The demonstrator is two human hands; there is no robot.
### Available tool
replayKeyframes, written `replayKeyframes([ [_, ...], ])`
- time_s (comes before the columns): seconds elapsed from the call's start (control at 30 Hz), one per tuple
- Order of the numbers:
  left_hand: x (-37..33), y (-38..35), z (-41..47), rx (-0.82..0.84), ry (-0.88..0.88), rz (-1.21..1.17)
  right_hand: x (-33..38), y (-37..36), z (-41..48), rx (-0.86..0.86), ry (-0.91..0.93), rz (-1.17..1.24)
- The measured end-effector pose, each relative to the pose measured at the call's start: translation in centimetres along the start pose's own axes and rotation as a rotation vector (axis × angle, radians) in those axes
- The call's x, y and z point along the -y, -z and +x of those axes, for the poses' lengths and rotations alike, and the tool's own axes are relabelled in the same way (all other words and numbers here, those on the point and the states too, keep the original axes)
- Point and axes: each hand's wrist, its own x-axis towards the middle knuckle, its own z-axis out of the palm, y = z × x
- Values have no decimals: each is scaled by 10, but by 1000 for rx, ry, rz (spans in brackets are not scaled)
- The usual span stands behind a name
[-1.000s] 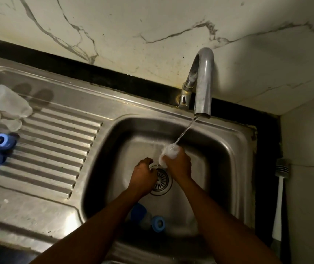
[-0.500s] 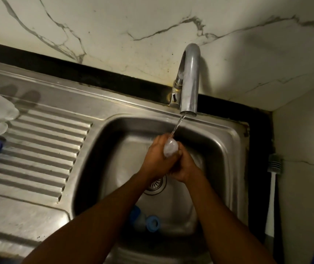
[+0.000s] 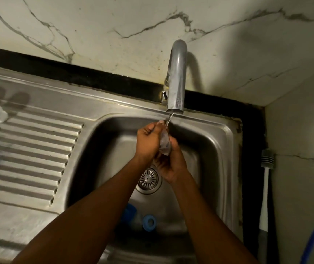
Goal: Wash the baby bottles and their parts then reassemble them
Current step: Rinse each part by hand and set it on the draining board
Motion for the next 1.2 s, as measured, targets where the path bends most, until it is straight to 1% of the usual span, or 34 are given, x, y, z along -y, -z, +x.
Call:
replayKeyframes([
  [0.1, 1, 9, 9, -96, 244, -175, -2, 2, -8, 32, 57, -37],
  [0.17, 4, 14, 14, -151, 315, -165, -1, 3, -13, 73, 115, -107],
  [0.23, 6, 16, 12, -202, 256, -79, 2, 4, -12, 75, 230, -320],
  [0.33, 12, 18, 0, -209, 9, 174, 7, 0, -12, 89, 379, -676],
  [0.4, 15, 23, -6, -229, -101, 371, 14, -11, -17, 50, 393, -742],
  [0.43, 15, 26, -6, -243, -122, 458, 17, -15, -17, 15, 406, -760],
  [0.47, 12, 28, -7, -240, -116, 533, 19, -18, -17, -16, 470, -833],
  [0.5, 7, 31, -6, -213, -88, 599, 21, -19, -17, -32, 569, -970],
  [0.57, -3, 35, -2, -65, 30, 642, 20, -17, -9, -30, 740, -1219],
  [0.63, -12, 33, -7, 112, 201, 561, 21, -16, -1, -46, 828, -1335],
  [0.67, -15, 29, -11, 141, 260, 477, 22, -19, -1, -74, 862, -1325],
  [0.7, -15, 25, -12, 121, 288, 388, 20, -23, 1, -123, 874, -1246],
  [0.73, -16, 19, -14, 84, 293, 313, 18, -29, 1, -191, 865, -1096],
  [0.77, -13, 14, -13, 32, 298, 245, 14, -36, 1, -247, 808, -908],
  [0.8, -11, 8, -13, -36, 310, 197, 9, -43, 2, -280, 700, -726],
  [0.83, -7, 6, -11, -108, 326, 181, 4, -46, 6, -296, 585, -621],
  [0.87, -3, 6, -8, -168, 348, 171, -4, -47, 7, -299, 497, -625],
  [0.93, 4, 9, -4, -239, 426, 107, -18, -41, 1, -269, 431, -761],
  [0.97, 7, 12, -3, -253, 469, 64, -23, -37, -3, -252, 437, -814],
  [1.03, 9, 13, -5, -261, 496, 52, -29, -27, -5, -207, 500, -846],
  [1.07, 10, 11, -5, -266, 467, 90, -28, -24, -7, -184, 551, -865],
  [1.13, 9, 5, -13, -198, 369, 228, -22, -18, -2, -192, 627, -884],
  [1.2, 8, -2, -20, -156, 261, 268, -11, -18, 4, -235, 551, -774],
])
